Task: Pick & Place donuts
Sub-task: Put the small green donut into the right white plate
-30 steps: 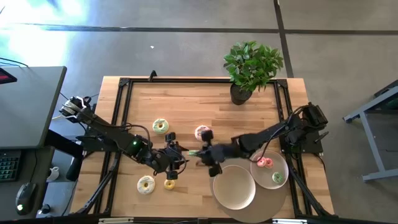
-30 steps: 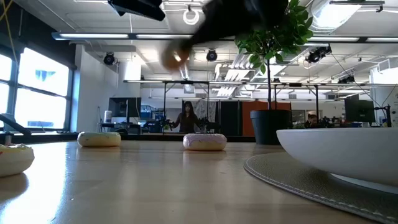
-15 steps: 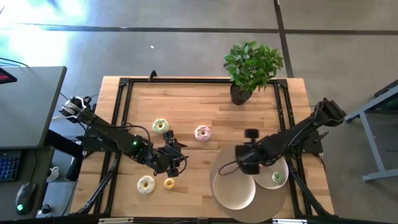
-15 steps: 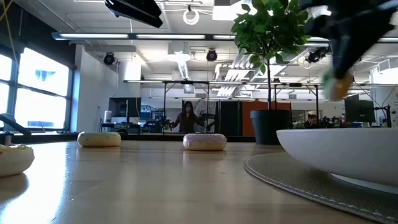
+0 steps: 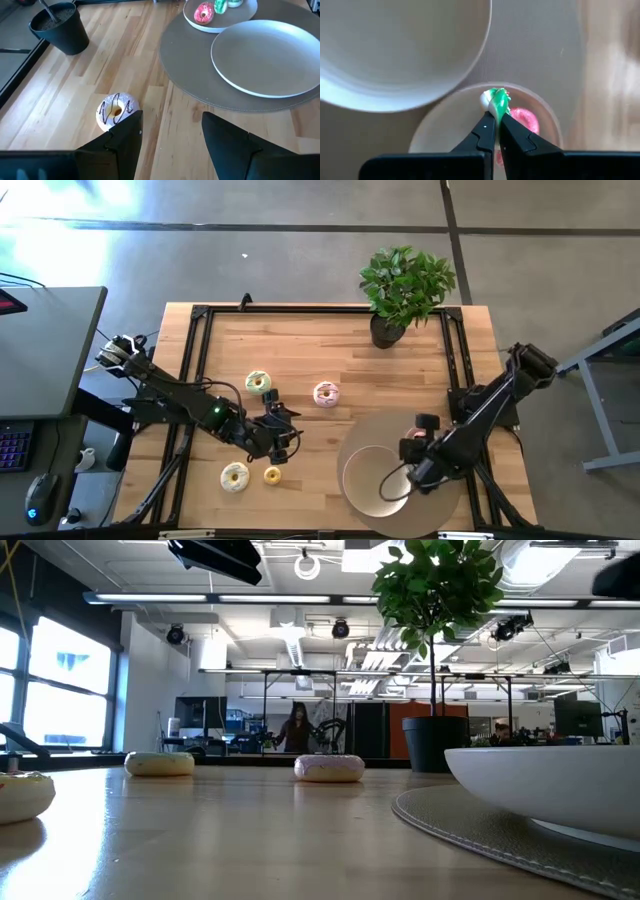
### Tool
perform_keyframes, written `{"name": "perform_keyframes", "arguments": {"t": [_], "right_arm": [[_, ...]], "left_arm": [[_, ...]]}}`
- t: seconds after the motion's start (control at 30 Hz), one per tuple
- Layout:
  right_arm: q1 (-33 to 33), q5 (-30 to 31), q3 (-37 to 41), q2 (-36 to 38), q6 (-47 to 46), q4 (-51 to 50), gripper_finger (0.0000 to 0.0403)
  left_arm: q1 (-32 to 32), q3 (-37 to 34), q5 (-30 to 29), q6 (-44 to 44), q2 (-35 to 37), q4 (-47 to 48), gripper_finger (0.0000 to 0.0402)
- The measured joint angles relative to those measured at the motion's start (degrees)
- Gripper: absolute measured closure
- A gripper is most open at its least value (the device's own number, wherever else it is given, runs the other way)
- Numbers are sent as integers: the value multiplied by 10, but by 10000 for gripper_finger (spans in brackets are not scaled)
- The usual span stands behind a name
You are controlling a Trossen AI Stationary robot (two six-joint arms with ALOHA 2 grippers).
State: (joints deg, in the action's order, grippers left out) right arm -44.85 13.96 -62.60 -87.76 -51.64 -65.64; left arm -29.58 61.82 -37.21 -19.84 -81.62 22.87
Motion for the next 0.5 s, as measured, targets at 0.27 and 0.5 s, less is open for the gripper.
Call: {"name": "perform_keyframes", "arguments": {"t": [0.27, 0.5], "right_arm": [[-37, -16, 108, 0, 7, 120, 392], [-48, -1, 138, 0, 66, 167, 362]], "left_arm": [[0, 0, 0, 0, 0, -4, 202], [0, 0, -1, -1, 0, -4, 202]]}}
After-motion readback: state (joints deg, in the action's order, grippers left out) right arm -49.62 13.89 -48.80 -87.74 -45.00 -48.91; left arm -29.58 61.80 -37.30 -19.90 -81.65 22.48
